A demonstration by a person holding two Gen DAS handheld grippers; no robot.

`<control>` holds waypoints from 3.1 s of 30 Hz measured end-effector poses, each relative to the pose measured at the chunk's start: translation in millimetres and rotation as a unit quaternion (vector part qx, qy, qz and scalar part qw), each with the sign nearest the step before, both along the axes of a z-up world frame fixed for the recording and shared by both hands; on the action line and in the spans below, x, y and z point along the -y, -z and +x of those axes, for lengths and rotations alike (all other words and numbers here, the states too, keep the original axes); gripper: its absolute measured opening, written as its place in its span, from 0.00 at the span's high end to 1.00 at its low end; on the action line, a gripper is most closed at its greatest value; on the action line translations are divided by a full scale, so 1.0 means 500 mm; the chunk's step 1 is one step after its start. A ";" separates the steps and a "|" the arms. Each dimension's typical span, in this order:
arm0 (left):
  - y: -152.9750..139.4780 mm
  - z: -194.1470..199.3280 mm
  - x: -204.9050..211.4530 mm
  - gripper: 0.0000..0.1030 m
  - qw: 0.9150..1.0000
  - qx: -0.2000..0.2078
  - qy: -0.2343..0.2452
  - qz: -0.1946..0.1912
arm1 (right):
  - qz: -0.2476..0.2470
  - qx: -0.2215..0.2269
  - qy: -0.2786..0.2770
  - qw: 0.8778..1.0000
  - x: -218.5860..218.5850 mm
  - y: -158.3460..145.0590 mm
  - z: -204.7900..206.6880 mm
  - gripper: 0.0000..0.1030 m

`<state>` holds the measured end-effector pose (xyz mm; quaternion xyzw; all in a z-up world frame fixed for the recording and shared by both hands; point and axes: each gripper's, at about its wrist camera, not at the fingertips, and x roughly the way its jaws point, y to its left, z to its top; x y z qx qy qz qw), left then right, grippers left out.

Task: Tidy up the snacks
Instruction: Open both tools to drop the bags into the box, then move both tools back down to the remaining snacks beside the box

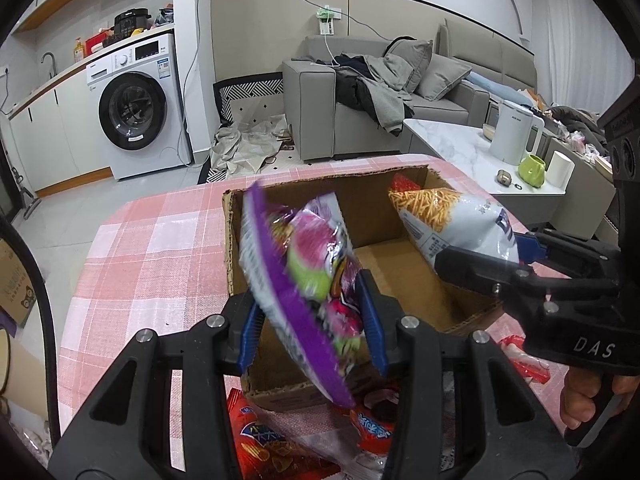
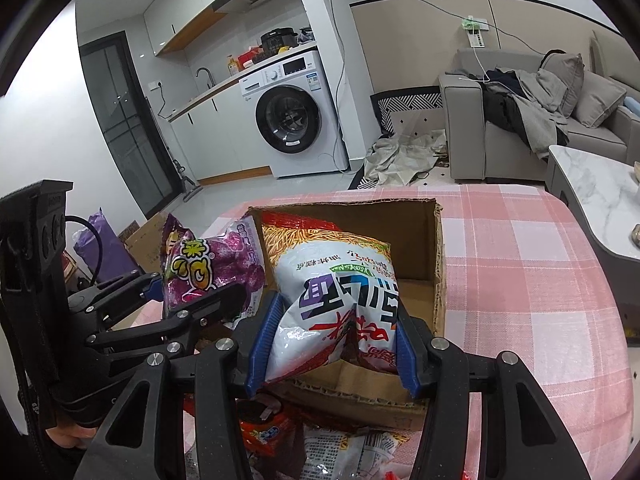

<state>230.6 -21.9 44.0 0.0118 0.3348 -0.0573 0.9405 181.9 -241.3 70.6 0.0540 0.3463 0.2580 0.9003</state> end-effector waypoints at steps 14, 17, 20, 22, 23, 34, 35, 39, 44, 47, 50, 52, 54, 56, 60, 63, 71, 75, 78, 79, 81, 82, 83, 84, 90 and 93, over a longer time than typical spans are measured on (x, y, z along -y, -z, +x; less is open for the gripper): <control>-0.025 -0.044 -0.032 0.15 1.000 0.023 -0.019 -0.004 | 0.005 0.019 0.014 1.000 0.025 -0.025 -0.011 0.12; -0.033 -0.072 -0.048 0.01 0.999 0.027 -0.025 -0.017 | 0.007 0.019 0.011 1.000 0.041 -0.033 -0.028 0.00; -0.040 -0.106 -0.062 0.01 0.999 0.034 -0.027 -0.022 | 0.013 0.023 0.011 1.000 0.059 -0.032 -0.049 0.00; -0.038 -0.130 -0.070 0.01 0.999 0.037 -0.029 -0.021 | 0.002 0.020 0.013 1.000 0.065 -0.029 -0.056 0.00; -0.038 -0.141 -0.072 0.01 0.999 0.037 -0.029 -0.021 | -0.002 0.019 0.015 1.000 0.066 -0.027 -0.062 0.00; 0.000 -0.233 -0.097 0.01 0.999 0.023 -0.039 -0.013 | -0.005 0.010 0.021 1.000 0.098 -0.007 -0.129 0.00; 0.004 -0.237 -0.098 0.01 0.999 0.021 -0.039 -0.011 | -0.006 0.007 0.020 1.000 0.098 -0.003 -0.135 0.00; 0.018 -0.247 -0.105 0.01 0.999 0.015 -0.044 -0.007 | -0.019 0.004 0.021 1.000 0.103 0.013 -0.151 0.00; 0.029 -0.246 -0.114 0.01 0.999 0.005 -0.049 -0.009 | -0.029 -0.004 0.020 0.999 0.107 0.028 -0.155 0.00; 0.037 -0.243 -0.116 0.01 0.999 -0.002 -0.050 -0.008 | -0.040 -0.007 0.018 0.999 0.108 0.033 -0.153 0.00; 0.049 -0.235 -0.117 0.01 0.999 -0.012 -0.050 -0.010 | -0.045 -0.014 0.017 0.999 0.114 0.037 -0.150 0.00; 0.058 -0.231 -0.116 0.01 0.999 -0.020 -0.050 -0.010 | -0.050 -0.020 0.014 0.998 0.120 0.039 -0.148 0.00; 0.064 -0.227 -0.118 0.01 0.998 -0.026 -0.052 -0.011 | -0.059 -0.020 0.017 0.998 0.127 0.041 -0.150 0.00; 0.071 -0.221 -0.121 0.01 0.998 -0.034 -0.053 -0.013 | -0.064 -0.025 0.020 0.997 0.137 0.047 -0.145 0.00; 0.089 -0.210 -0.126 0.01 0.997 -0.045 -0.055 -0.018 | -0.071 -0.041 0.032 0.996 0.158 0.061 -0.132 0.00; 0.098 -0.203 -0.128 0.01 0.997 -0.051 -0.057 -0.019 | -0.075 -0.052 0.042 0.995 0.175 0.072 -0.123 0.00; 0.115 -0.190 -0.129 0.01 0.997 -0.058 -0.058 -0.014 | -0.098 -0.087 0.052 0.990 0.196 0.113 -0.102 0.00; 0.124 -0.186 -0.131 0.01 0.996 -0.062 -0.058 -0.015 | -0.096 -0.105 0.043 0.989 0.199 0.138 -0.094 0.00; 0.134 -0.181 -0.130 0.01 0.996 -0.067 -0.058 -0.013 | -0.098 -0.112 0.043 0.988 0.199 0.152 -0.090 0.00; 0.137 -0.179 -0.130 0.01 0.996 -0.068 -0.057 -0.013 | -0.100 -0.114 0.046 0.987 0.201 0.156 -0.087 0.01; 0.140 -0.178 -0.129 0.01 0.996 -0.070 -0.057 -0.011 | -0.098 -0.117 0.048 0.987 0.202 0.161 -0.085 0.01; 0.142 -0.177 -0.129 0.01 0.996 -0.070 -0.056 -0.010 | -0.100 -0.119 0.050 0.987 0.204 0.164 -0.083 0.02; 0.144 -0.177 -0.129 0.01 0.996 -0.071 -0.056 -0.009 | -0.103 -0.120 0.051 0.986 0.203 0.166 -0.083 0.05; 0.145 -0.176 -0.128 0.01 0.996 -0.071 -0.057 -0.008 | -0.106 -0.120 0.050 0.986 0.203 0.169 -0.082 0.07; 0.147 -0.176 -0.129 0.01 0.996 -0.072 -0.056 -0.009 | -0.116 -0.120 0.044 0.985 0.199 0.179 -0.081 0.12; 0.147 -0.177 -0.129 0.01 0.996 -0.073 -0.056 -0.009 | -0.141 -0.106 0.024 0.984 0.184 0.175 -0.092 0.12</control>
